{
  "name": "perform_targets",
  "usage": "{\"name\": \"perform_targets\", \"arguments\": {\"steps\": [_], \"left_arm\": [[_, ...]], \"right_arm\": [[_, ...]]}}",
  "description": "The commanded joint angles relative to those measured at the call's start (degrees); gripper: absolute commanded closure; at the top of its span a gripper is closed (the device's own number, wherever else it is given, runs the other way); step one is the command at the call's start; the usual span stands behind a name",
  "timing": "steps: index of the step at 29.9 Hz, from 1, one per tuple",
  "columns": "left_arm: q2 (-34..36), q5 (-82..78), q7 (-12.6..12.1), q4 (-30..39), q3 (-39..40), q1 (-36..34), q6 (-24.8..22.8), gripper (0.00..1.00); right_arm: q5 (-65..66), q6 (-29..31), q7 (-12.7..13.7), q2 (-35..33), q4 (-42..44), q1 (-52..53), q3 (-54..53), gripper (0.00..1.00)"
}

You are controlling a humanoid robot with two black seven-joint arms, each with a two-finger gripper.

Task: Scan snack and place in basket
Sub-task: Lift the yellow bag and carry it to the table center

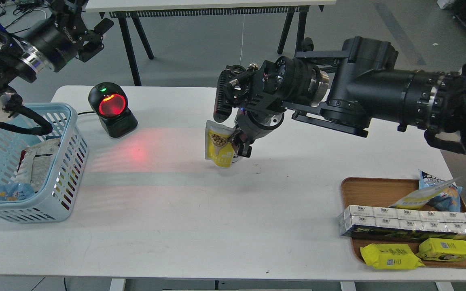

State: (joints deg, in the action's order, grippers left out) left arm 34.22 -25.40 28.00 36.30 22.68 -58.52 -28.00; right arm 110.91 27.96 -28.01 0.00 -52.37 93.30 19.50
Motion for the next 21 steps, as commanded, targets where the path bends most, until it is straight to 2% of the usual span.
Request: {"name": "perform_targets", "arguments": {"steps": [1, 11, 13, 15, 18, 20, 21], "left_arm": [[-0.11, 0.0, 0.0, 0.0, -0.01, 0.07, 0.0, 0.0], [-0.11, 0.0, 0.0, -0.08, -0.01, 0.16, 0.0, 0.0], [-0.2, 0.0, 0.0, -0.26, -0.01, 0.16, 0.0, 0.0], [-0.29, 0.0, 0.0, -0.52, -0.01, 0.16, 0.0, 0.0], [-0.29, 0.0, 0.0, -0.52, -0.01, 0.25, 0.0, 0.0], [-0.29, 0.0, 0.0, -0.52, -0.01, 0.25, 0.0, 0.0], [-0.29, 0.0, 0.0, -0.52, -0.01, 0.25, 0.0, 0.0]], "right_arm": [[-0.43, 0.04, 0.01, 0.0, -0.45, 0.13, -0.25, 0.99], [-3.16, 0.04, 0.01, 0.0, -2.65, 0.04, -0.34, 0.99], [-3.16, 0.04, 0.01, 0.0, -2.56, -0.13, -0.25, 0.96], [-3.24, 0.04, 0.01, 0.0, -2.56, -0.22, -0.25, 0.85], [-3.68, 0.04, 0.01, 0.0, -2.65, -0.66, -0.25, 0.53], [-5.34, 0.04, 0.01, 0.0, -2.74, -0.66, -0.08, 0.38], [-6.4, 0.04, 0.01, 0.0, -2.74, -0.66, 0.01, 0.26]]}}
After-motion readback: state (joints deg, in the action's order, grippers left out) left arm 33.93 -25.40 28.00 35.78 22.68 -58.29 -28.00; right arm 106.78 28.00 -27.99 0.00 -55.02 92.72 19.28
